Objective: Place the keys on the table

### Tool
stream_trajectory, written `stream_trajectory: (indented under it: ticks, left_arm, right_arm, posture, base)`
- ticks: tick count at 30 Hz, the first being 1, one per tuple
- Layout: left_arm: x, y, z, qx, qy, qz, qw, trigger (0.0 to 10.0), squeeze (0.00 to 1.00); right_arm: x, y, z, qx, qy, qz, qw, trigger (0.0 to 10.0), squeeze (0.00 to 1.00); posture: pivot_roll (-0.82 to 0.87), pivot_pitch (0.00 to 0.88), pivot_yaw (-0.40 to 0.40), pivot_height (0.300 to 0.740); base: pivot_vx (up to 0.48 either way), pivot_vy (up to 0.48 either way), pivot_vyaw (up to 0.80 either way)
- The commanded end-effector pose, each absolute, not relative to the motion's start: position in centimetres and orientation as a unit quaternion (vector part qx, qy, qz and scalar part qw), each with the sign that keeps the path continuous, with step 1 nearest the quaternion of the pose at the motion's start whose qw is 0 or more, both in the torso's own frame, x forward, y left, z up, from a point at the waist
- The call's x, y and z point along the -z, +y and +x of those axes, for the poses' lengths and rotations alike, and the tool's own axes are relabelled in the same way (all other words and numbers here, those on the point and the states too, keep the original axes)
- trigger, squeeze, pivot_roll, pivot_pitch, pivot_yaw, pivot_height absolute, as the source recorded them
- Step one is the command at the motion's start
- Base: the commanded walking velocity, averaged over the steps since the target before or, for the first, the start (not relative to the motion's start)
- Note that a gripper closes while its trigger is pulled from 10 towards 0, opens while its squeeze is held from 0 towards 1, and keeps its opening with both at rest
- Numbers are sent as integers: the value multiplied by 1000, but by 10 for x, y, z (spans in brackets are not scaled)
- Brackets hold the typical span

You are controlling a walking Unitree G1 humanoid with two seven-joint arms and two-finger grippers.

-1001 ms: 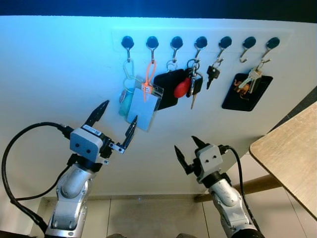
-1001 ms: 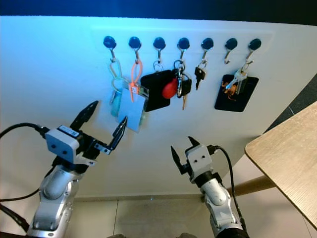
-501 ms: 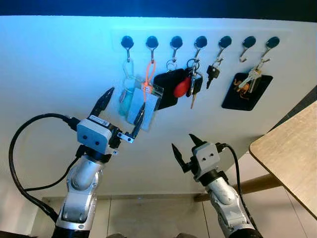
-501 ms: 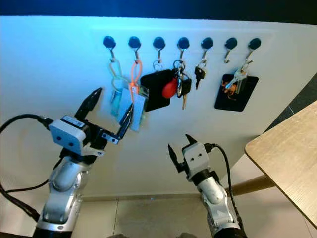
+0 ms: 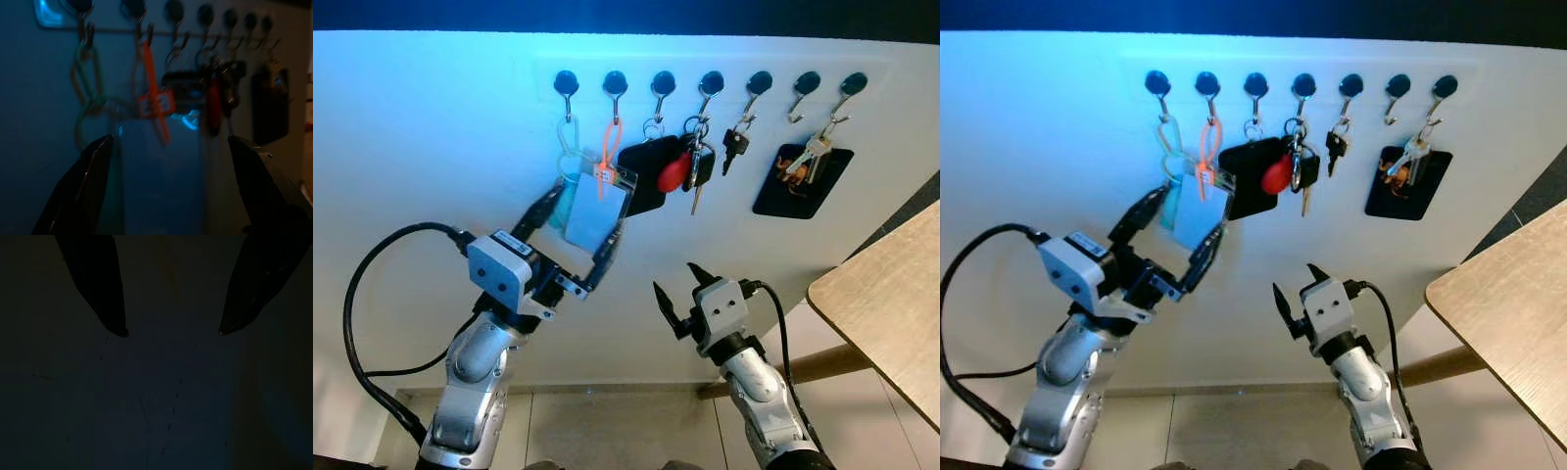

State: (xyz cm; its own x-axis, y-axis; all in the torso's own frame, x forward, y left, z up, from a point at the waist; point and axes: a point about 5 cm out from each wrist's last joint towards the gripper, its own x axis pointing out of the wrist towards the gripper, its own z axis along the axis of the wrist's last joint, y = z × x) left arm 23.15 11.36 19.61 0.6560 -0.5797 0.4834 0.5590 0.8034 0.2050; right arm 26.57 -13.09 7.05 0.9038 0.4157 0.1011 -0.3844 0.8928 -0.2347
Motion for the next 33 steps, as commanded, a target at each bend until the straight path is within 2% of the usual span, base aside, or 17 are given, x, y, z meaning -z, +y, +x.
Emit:
stream_trajectory:
  ticks: [1, 5, 11, 24, 25, 33]
  left_arm:
    - [-196, 112, 229, 321, -267, 27, 908, 10000, 0]
    - [-196, 108, 228, 324, -271, 38, 906, 10000, 0]
    - [-188, 101, 230, 305, -265, 136, 904, 10000, 0]
    - [-183, 93, 238, 255, -242, 211, 912, 10000, 0]
    - [-182, 97, 243, 228, -233, 227, 918, 10000, 0]
    - [-184, 119, 248, 161, -237, 229, 930, 10000, 0]
  right_arm:
    - [-69, -131, 264, -209, -68, -108, 970, 10000, 0]
    - [-69, -131, 264, -209, -67, -110, 969, 10000, 0]
    - [-69, -131, 264, -208, -65, -119, 969, 10000, 0]
    - [-68, -133, 264, -200, -62, -125, 970, 10000, 0]
    - [-68, -133, 264, -197, -63, -127, 970, 10000, 0]
    - [-69, -133, 264, -196, -65, -126, 970, 10000, 0]
  posture:
    - [27, 80, -23, 740]
    - [27, 80, -24, 740]
    - [23, 78, -20, 740]
    - [24, 81, -17, 740]
    - [23, 83, -17, 740]
    - [26, 88, -16, 740]
  base:
    - [0, 0, 0]
    - [0, 0, 0]
    - [0, 0, 0]
    - [0, 0, 0]
    - [0, 0, 0]
    - [0, 0, 0]
